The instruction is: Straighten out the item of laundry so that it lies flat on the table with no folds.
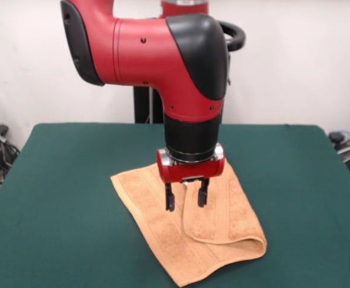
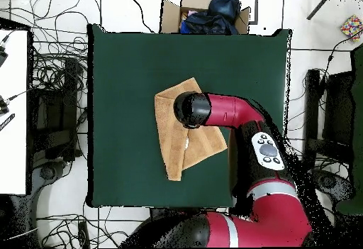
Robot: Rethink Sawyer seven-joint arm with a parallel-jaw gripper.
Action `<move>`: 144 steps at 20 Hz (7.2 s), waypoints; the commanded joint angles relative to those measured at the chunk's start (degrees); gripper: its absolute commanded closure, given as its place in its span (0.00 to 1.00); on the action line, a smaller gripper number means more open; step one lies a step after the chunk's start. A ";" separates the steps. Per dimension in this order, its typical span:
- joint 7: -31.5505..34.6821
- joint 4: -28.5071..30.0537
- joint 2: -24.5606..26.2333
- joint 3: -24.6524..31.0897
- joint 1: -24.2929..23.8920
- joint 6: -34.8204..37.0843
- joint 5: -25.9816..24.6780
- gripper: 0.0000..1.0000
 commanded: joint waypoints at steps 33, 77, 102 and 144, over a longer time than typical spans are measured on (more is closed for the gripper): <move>1.03 -3.19 6.93 2.09 1.06 2.80 -2.36 0.00; 1.68 -6.02 12.24 0.87 2.45 -0.62 -4.81 1.00; 3.67 3.58 -2.20 0.19 4.01 8.35 -1.57 1.00; 23.44 0.04 -3.75 -12.15 19.73 5.39 4.77 1.00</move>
